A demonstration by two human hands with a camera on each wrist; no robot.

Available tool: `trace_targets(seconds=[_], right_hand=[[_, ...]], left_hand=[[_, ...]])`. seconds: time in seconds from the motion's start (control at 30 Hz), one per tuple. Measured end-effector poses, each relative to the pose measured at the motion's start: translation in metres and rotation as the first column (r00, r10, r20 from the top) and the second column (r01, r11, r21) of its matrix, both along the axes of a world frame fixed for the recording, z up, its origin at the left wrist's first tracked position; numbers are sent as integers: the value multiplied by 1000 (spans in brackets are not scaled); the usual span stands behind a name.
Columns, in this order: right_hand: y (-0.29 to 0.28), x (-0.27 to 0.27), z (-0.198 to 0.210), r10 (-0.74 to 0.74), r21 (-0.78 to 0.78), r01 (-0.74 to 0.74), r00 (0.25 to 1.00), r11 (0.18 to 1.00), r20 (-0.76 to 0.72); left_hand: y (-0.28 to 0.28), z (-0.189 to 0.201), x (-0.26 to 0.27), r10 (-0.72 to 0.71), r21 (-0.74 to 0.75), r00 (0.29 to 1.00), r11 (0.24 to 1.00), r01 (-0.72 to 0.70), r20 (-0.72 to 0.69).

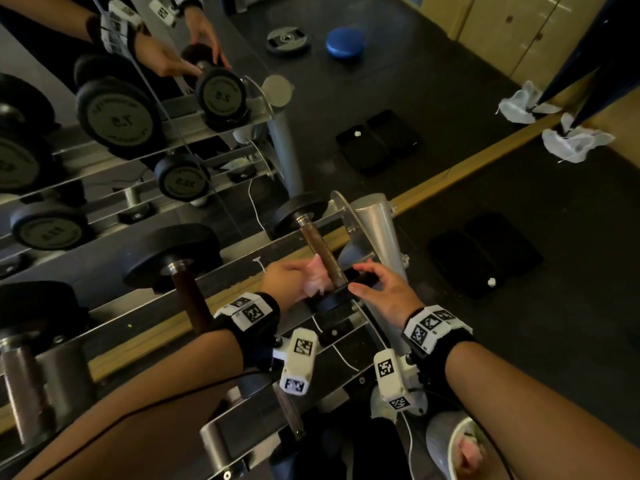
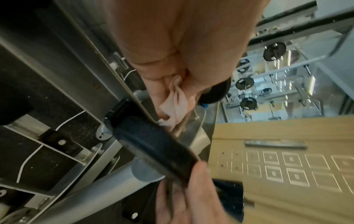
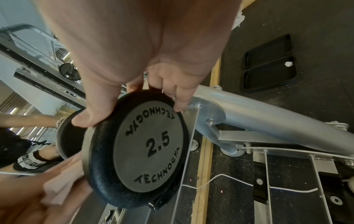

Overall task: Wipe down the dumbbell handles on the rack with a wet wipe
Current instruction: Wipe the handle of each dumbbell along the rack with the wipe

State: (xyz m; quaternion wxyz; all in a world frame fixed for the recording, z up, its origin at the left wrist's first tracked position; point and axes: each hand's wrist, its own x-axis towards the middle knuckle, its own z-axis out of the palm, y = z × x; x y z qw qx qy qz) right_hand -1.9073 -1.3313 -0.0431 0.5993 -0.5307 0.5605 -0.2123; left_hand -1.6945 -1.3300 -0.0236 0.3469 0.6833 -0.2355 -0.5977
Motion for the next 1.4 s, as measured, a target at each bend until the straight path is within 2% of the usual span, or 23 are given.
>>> trace_targets(seconds=[0.07, 0.1, 0.2, 0.27, 0.37, 0.5, 0.63, 0.77, 0.9, 1.07, 1.2, 1.27, 1.4], right_hand=[[0, 0, 0, -7, -1, 7, 1000, 1000, 11], [0, -1, -1, -6, -1, 7, 1000, 1000, 11], [-1, -1, -5, 27, 52, -26, 999, 998, -32], [-2, -2, -8, 77, 107, -67, 993, 992, -91], [-6, -4, -9, 120, 143, -101, 984, 985, -132], [-8, -5, -7, 132, 167, -114, 986, 979, -104], [-10, -7, -6, 136, 185, -117, 987, 976, -91], [-8, -7, -7, 133, 172, -110, 984, 979, -123], [-8, -6, -9, 126, 152, -105, 983, 983, -136], [-9, -7, -10, 107, 170, -90, 990, 981, -90], [-10, -6, -9, 99, 186, -88, 994, 979, -55], [-10, -5, -8, 94, 182, -84, 995, 980, -46], [-8, -5, -7, 91, 159, -82, 995, 984, -51]], left_hand=[[-13, -1, 9, 177, 41, 984, 984, -176, -20], [-18, -1, 9, 222, 40, 974, 975, -220, -54], [-26, 3, -4, 262, 13, 946, 964, -265, -192], [-25, 2, -13, 242, 24, 955, 970, -241, -170], [-15, 4, -19, 187, 42, 959, 982, -182, -214], [-6, 4, -11, 118, 104, 980, 989, -102, -162], [-22, 10, 3, 13, 207, 992, 978, 13, -125], [-33, 4, 1, 40, 154, 998, 988, -33, -46], [-17, -7, -23, 132, 66, 973, 990, -122, -189], [-2, -9, -22, 230, 102, 938, 972, -211, -258], [3, -11, -12, 259, 174, 922, 961, -215, -289], [1, -11, -8, 268, 188, 932, 956, -226, -244], [-7, -11, -19, 128, 85, 990, 989, -123, -62]])
